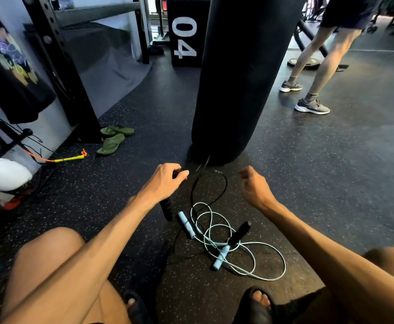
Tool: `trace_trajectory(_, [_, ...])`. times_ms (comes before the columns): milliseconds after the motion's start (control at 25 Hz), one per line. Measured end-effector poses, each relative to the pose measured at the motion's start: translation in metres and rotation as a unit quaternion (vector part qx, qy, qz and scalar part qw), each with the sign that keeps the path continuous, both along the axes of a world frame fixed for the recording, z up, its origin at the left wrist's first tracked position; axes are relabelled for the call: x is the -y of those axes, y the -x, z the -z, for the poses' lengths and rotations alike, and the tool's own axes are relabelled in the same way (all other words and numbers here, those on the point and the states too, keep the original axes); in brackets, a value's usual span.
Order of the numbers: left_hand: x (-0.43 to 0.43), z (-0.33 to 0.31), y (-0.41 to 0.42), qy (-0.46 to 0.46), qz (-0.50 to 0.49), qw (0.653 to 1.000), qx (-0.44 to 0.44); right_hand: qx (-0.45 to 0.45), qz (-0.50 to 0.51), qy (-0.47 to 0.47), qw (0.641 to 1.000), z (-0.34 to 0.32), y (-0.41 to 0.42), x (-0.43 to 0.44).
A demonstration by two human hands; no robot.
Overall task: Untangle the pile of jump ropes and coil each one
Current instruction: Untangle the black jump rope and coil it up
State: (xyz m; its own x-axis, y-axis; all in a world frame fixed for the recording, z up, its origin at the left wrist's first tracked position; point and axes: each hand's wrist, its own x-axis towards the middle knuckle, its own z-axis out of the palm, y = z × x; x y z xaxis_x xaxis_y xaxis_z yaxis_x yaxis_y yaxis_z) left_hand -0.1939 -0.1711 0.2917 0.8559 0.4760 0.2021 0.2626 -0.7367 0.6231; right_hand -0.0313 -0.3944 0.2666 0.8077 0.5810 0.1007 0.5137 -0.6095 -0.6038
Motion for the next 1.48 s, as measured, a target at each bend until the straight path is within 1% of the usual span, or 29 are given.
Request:
trace_trajectory(40, [0.002,-0.003,0.0,-0.001,0.005,1.0,0.008,-0.017,0.0,-0.086,0.996,-0.01,0.007,-0.006])
trace_trajectory(80, [0.006,-0.008,-0.001,0.003,0.011,1.0,0.01,-0.056,-0.006,-0.145,0.988,-0.019,0.013,-0.012])
trace_trajectory(120, [0.009,-0.011,-0.003,0.022,0.02,1.0,0.007,-0.11,-0.021,-0.177,0.978,-0.027,0.019,-0.019])
trace_trajectory(160, [0.011,-0.013,-0.005,0.069,0.038,0.997,0.006,-0.155,-0.044,-0.18,0.97,-0.028,0.024,-0.025])
trace_trajectory(200, [0.013,-0.015,-0.006,0.144,0.062,0.988,0.009,-0.168,-0.074,-0.155,0.971,-0.026,0.028,-0.029])
trace_trajectory(240, [0.014,-0.017,-0.006,0.239,0.088,0.967,0.02,-0.154,-0.104,-0.11,0.976,-0.019,0.029,-0.032])
trace_trajectory(320, [0.013,-0.025,-0.003,0.411,0.123,0.902,0.054,-0.091,-0.163,-0.016,0.982,-0.004,0.03,-0.034])
trace_trajectory(360, [0.012,-0.03,-0.001,0.474,0.129,0.868,0.074,-0.074,-0.187,0.006,0.98,0.001,0.03,-0.035])
trace_trajectory(400, [0.011,-0.036,0.0,0.523,0.129,0.837,0.093,-0.082,-0.206,0.01,0.975,0.003,0.031,-0.035])
trace_trajectory(440, [0.009,-0.041,0.001,0.56,0.125,0.811,0.11,-0.126,-0.224,0.0,0.966,0.004,0.036,-0.035])
trace_trajectory(480, [0.007,-0.045,0.002,0.59,0.123,0.788,0.125,-0.203,-0.236,-0.026,0.95,0.002,0.041,-0.035])
trace_trajectory(560, [0.003,-0.05,0.0,0.637,0.125,0.746,0.152,-0.35,-0.23,-0.073,0.905,-0.003,0.053,-0.036])
trace_trajectory(600, [0.0,-0.051,0.0,0.656,0.126,0.725,0.167,-0.393,-0.226,-0.085,0.887,-0.008,0.059,-0.035])
trace_trajectory(680, [-0.004,-0.052,-0.002,0.691,0.119,0.683,0.204,-0.429,-0.224,-0.111,0.868,-0.019,0.064,-0.035])
trace_trajectory(760, [-0.009,-0.051,-0.003,0.715,0.092,0.648,0.247,-0.442,-0.218,-0.152,0.857,-0.026,0.066,-0.035])
trace_trajectory(800, [-0.012,-0.051,-0.002,0.723,0.074,0.633,0.268,-0.433,-0.208,-0.17,0.861,-0.026,0.066,-0.034])
trace_trajectory(880, [-0.019,-0.049,-0.001,0.742,0.048,0.596,0.303,-0.374,-0.182,-0.176,0.892,-0.021,0.064,-0.032])
trace_trajectory(960, [-0.023,-0.049,-0.001,0.761,0.041,0.554,0.336,-0.308,-0.159,-0.146,0.927,-0.011,0.061,-0.032])
trace_trajectory(1000, [-0.024,-0.049,-0.002,0.766,0.035,0.538,0.35,-0.287,-0.15,-0.129,0.937,-0.007,0.06,-0.031])
trace_trajectory(1040, [-0.023,-0.049,-0.005,0.767,0.025,0.532,0.359,-0.272,-0.146,-0.115,0.944,-0.004,0.059,-0.032])
trace_trajectory(1080, [-0.021,-0.049,-0.007,0.761,0.011,0.536,0.365,-0.254,-0.149,-0.103,0.95,-0.003,0.059,-0.032])
trace_trajectory(1120, [-0.019,-0.05,-0.01,0.751,-0.003,0.547,0.369,-0.227,-0.16,-0.088,0.957,-0.003,0.059,-0.033])
trace_trajectory(1160, [-0.015,-0.05,-0.013,0.731,-0.015,0.572,0.371,-0.192,-0.179,-0.071,0.962,-0.004,0.06,-0.034])
trace_trajectory(1200, [-0.011,-0.049,-0.016,0.7,-0.023,0.611,0.37,-0.153,-0.201,-0.05,0.966,-0.007,0.061,-0.036])
trace_trajectory(1240, [-0.006,-0.049,-0.018,0.653,-0.028,0.663,0.365,-0.115,-0.222,-0.033,0.968,-0.01,0.063,-0.037])
trace_trajectory(1360, [0.01,-0.038,-0.024,0.445,-0.012,0.837,0.319,-0.044,-0.257,-0.026,0.965,-0.024,0.069,-0.041])
trace_trajectory(1400, [0.012,-0.033,-0.025,0.371,0.001,0.882,0.292,-0.034,-0.257,-0.035,0.965,-0.03,0.069,-0.042])
trace_trajectory(1440, [0.013,-0.028,-0.025,0.307,0.015,0.914,0.265,-0.026,-0.254,-0.047,0.966,-0.036,0.068,-0.043])
trace_trajectory(1480, [0.013,-0.023,-0.025,0.256,0.028,0.938,0.234,-0.017,-0.248,-0.062,0.967,-0.042,0.067,-0.042])
